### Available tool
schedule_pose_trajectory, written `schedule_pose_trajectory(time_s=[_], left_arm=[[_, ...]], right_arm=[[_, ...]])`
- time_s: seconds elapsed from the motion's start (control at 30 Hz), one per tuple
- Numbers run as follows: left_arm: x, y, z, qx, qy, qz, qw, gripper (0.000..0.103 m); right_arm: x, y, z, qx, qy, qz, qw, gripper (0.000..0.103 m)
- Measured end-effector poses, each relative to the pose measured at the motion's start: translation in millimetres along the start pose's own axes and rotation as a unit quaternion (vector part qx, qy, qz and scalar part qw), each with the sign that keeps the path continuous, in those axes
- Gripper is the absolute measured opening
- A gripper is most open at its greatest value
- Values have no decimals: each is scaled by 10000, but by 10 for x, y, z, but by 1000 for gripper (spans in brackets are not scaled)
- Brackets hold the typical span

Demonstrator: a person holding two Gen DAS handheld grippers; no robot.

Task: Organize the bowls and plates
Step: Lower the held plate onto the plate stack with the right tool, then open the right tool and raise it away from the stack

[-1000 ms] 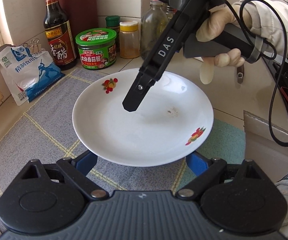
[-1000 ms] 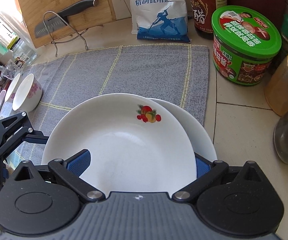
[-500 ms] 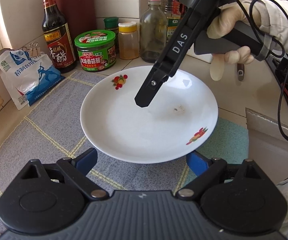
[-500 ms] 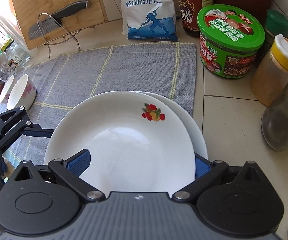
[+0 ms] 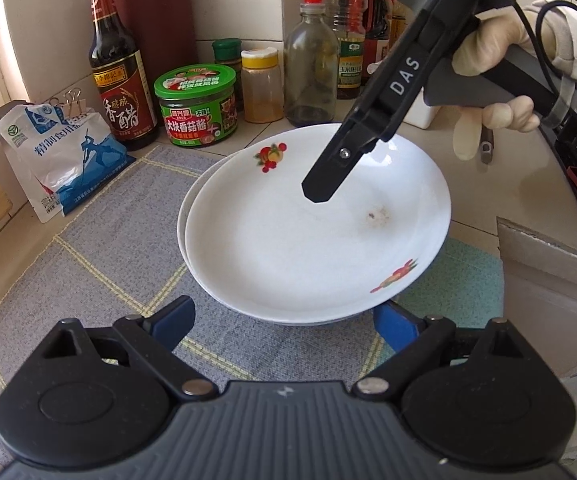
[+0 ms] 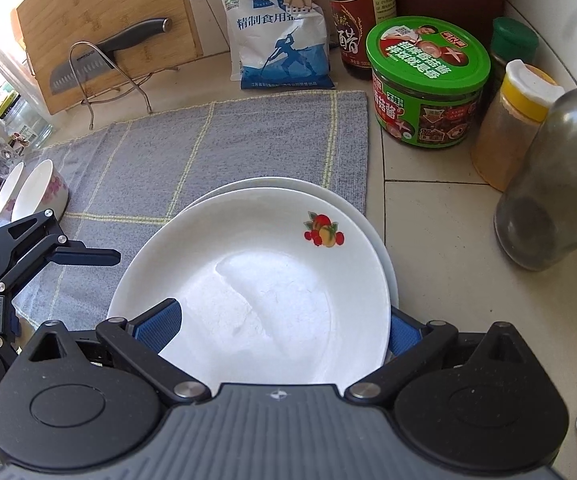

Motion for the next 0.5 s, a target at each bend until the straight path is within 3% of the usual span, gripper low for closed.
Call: schedule_pose_trajectory(time_s=[0.5], left_arm=[[-31,10,41,-115,-20,193,9997,96]], right_arm=[[51,224,79,60,446,-65,9990,103]])
Point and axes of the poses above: each gripper's, at about its wrist camera, not at the fingertips, and z roughly against the way its jaws point, x to its left, y to its underside, the point moved 7 cm from there along -z, roughly the way its jaws point, and after that the axes turned 7 degrees about z, right-handed, at the moved point
